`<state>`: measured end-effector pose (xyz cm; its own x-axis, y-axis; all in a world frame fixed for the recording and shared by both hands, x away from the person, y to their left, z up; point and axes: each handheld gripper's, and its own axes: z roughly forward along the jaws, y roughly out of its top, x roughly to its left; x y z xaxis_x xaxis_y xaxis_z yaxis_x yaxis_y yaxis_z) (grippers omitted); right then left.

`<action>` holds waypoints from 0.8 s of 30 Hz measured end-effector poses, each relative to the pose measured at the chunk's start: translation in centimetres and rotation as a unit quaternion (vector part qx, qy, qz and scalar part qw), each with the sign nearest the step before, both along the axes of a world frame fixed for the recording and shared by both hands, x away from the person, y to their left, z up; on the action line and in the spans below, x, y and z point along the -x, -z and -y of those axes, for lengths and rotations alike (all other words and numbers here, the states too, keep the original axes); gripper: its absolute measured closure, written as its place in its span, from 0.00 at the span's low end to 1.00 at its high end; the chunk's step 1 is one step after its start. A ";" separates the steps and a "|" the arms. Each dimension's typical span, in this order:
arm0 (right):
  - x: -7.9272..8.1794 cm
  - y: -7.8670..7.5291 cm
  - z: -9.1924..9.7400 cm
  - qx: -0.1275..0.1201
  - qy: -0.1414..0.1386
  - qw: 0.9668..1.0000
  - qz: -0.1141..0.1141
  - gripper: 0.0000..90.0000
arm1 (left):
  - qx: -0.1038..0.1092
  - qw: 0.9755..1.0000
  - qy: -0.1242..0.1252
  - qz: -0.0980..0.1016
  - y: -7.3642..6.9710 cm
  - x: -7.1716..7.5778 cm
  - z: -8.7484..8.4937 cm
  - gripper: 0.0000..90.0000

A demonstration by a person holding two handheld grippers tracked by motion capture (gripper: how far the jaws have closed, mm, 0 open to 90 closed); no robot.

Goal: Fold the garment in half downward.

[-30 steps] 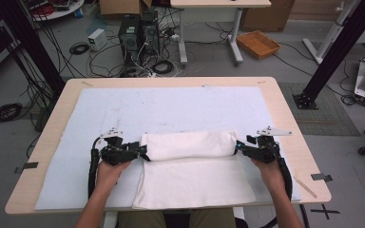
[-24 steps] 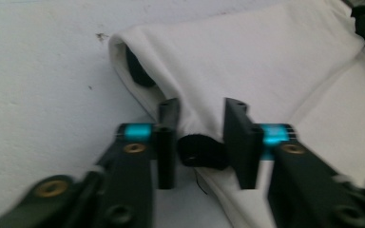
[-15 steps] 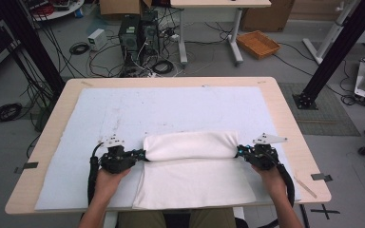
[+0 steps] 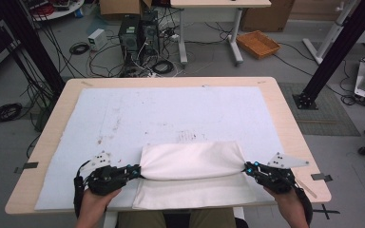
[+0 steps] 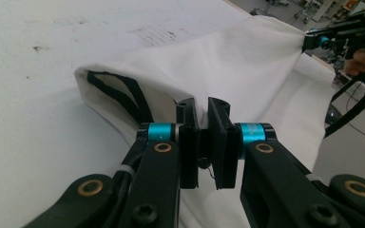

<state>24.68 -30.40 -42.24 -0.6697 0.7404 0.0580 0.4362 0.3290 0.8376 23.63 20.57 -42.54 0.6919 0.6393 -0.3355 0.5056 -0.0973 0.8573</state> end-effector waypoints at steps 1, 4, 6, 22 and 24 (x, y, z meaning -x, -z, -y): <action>0.5 -0.1 0.1 -0.001 -0.003 1.000 0.001 0.95 | 0.000 1.000 0.006 0.000 0.1 0.8 -0.1 0.92; 2.4 -0.2 0.4 -0.001 -0.011 1.000 0.006 0.95 | 0.004 1.000 0.015 -0.003 0.2 1.9 -0.1 0.92; 3.0 -0.2 0.8 -0.003 -0.013 1.000 0.006 0.95 | 0.000 1.000 0.023 -0.003 0.3 2.5 0.0 0.92; 6.6 0.4 2.1 0.024 -0.065 0.997 -0.025 0.95 | -0.009 0.997 0.073 -0.036 1.8 5.6 -0.2 0.92; 6.9 0.6 2.3 0.022 -0.056 0.998 -0.032 0.88 | -0.013 0.997 0.070 -0.034 1.9 5.5 -0.1 0.85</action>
<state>17.82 -32.67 -42.85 -0.7446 0.6634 0.0732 0.4471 0.4143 0.7928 18.15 20.67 -44.46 0.7509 0.5469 -0.3703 0.5430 -0.1920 0.8175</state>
